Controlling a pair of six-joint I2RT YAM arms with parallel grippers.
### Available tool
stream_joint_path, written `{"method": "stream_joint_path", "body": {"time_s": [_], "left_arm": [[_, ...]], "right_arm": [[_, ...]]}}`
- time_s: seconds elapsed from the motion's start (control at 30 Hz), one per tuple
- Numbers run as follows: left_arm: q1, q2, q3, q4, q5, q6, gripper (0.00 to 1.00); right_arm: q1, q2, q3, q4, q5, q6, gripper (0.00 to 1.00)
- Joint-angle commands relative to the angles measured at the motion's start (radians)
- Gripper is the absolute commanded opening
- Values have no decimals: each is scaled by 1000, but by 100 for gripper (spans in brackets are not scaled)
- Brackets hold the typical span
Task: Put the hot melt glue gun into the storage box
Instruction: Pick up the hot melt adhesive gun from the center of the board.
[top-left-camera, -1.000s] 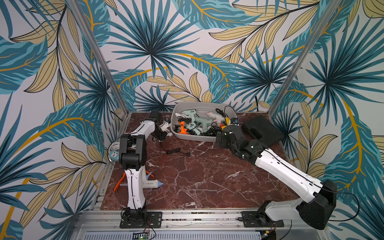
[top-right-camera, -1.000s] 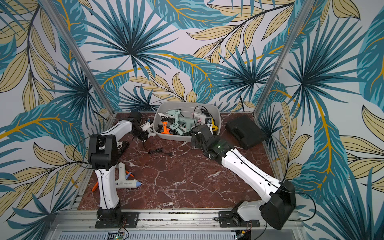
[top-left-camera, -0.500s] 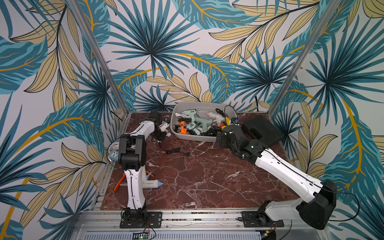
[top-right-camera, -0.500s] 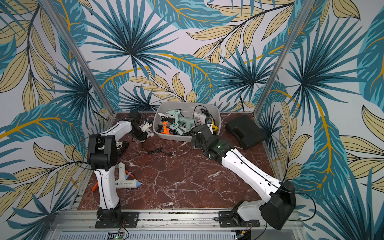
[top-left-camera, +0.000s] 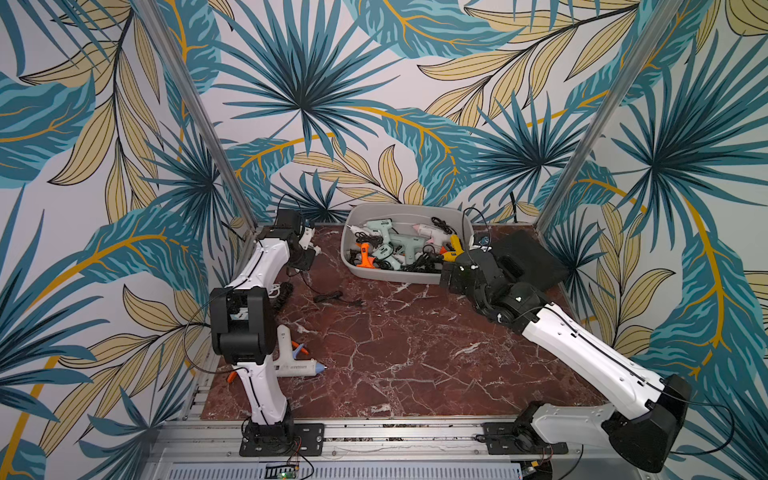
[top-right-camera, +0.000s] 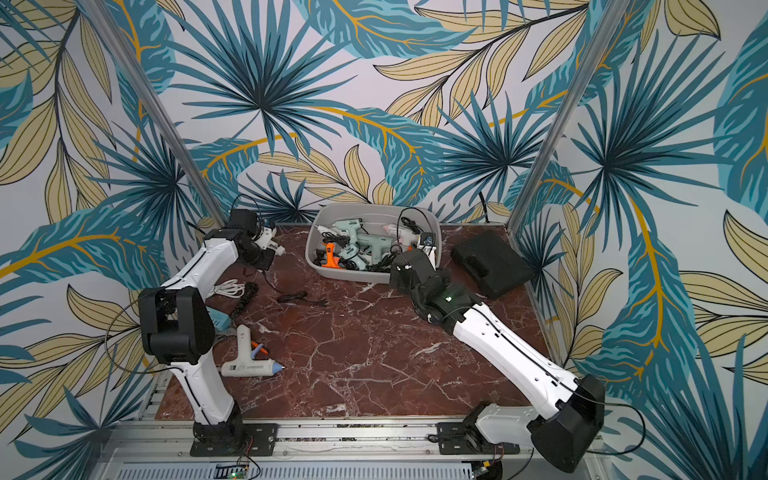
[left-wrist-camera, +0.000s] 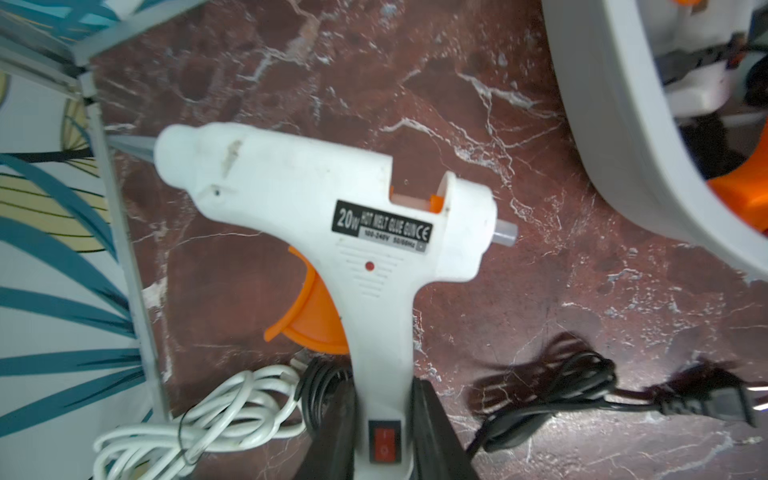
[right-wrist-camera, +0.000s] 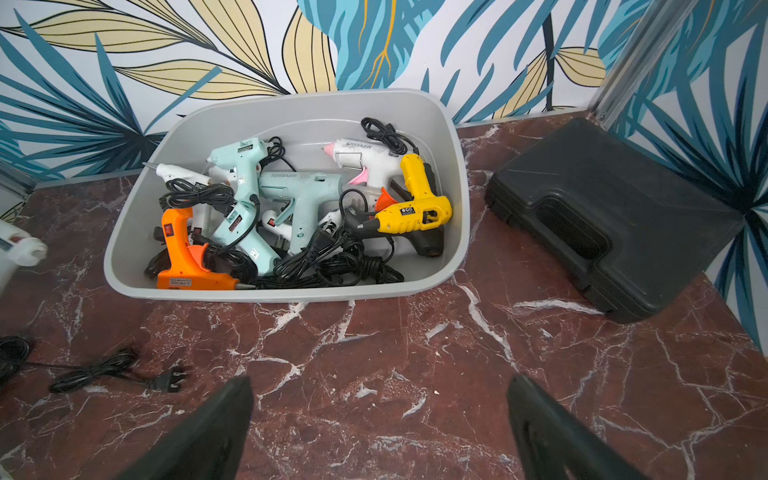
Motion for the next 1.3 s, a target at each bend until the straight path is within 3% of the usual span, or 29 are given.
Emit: {"method": "stream_joint_path", "body": {"time_s": [0.0,0.3,0.57,1.27], "left_arm": [[13,-58,55,-5,-29,-75,0],[13,-209,91,38,-78,-190,0],[13,-311,116,89,-69,-222,0],[-29,-476,163,164,116,-360,0]], "right_arm": [[5,-18,-30,-16,38,-5,100],[3,-53,-56,-2,92,15,99],[1,-120,-105,43,130,21,99],[0,-215,-175,103,219,21,100]]}}
